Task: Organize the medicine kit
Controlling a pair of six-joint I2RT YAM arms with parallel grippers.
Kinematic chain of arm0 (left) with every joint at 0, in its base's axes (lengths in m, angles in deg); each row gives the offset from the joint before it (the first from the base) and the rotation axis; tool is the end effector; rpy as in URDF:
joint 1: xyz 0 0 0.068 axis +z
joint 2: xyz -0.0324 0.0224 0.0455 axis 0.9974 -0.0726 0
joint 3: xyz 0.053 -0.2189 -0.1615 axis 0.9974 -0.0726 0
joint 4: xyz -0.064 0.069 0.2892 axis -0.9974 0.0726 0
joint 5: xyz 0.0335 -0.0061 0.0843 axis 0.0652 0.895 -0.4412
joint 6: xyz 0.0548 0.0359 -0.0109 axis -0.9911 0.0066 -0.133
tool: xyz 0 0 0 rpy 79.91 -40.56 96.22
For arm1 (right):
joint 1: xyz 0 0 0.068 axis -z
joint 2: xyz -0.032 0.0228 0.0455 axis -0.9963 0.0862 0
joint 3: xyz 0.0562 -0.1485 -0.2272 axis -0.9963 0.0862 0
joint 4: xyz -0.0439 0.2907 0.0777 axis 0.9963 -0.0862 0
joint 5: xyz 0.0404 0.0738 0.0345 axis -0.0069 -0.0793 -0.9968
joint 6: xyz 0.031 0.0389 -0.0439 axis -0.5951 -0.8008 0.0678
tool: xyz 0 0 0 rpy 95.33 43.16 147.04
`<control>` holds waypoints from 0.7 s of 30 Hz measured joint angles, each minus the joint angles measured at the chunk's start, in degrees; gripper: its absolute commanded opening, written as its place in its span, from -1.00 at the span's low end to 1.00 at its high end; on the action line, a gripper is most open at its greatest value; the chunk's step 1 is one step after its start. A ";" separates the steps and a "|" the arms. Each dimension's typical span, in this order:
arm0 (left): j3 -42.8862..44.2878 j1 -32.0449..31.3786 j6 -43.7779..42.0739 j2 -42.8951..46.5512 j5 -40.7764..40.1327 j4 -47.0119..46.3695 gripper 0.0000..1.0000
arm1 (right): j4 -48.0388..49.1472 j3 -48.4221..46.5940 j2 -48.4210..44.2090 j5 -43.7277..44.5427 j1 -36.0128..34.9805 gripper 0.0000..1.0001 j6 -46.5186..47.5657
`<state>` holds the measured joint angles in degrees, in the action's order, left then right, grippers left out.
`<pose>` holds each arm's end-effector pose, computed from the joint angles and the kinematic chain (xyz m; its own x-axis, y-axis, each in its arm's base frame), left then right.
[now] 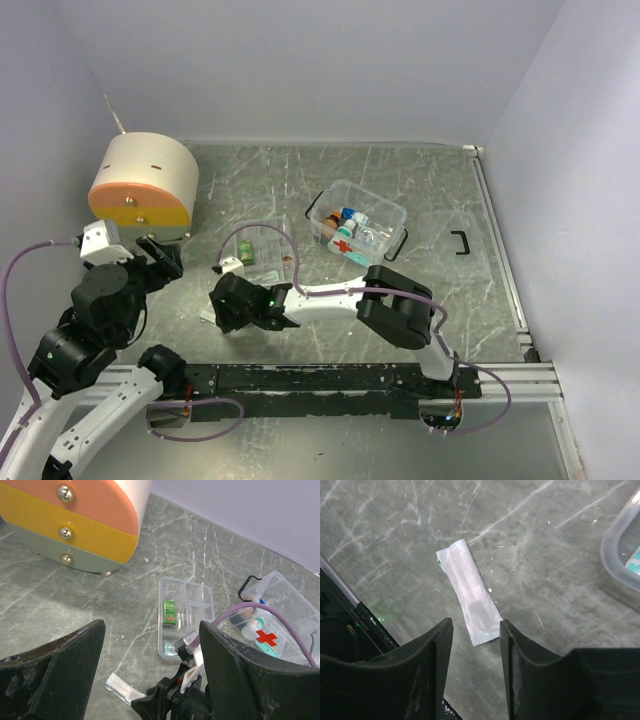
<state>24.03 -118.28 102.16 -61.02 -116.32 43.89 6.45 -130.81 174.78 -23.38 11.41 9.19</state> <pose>0.1108 -0.0347 0.3808 -0.1919 -0.4321 -0.8812 -0.1581 0.8997 -0.4068 0.1466 0.4729 0.1258 -0.7351 -0.2491 -0.6306 -0.5844 0.7044 0.4029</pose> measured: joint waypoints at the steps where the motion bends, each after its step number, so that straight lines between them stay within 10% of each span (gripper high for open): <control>1: -0.04 0.00 0.00 0.44 -0.20 0.02 0.73 | 0.02 -0.15 0.42 -0.31 -0.07 -0.23 0.11; 21: -0.74 0.00 0.72 0.61 -2.89 0.94 0.71 | -2.56 -3.69 3.78 -4.66 -0.31 -0.27 8.68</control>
<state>23.29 -118.28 102.88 -60.41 -119.21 44.83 3.89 -134.50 178.56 -28.04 11.10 17.87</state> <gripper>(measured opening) 0.856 0.348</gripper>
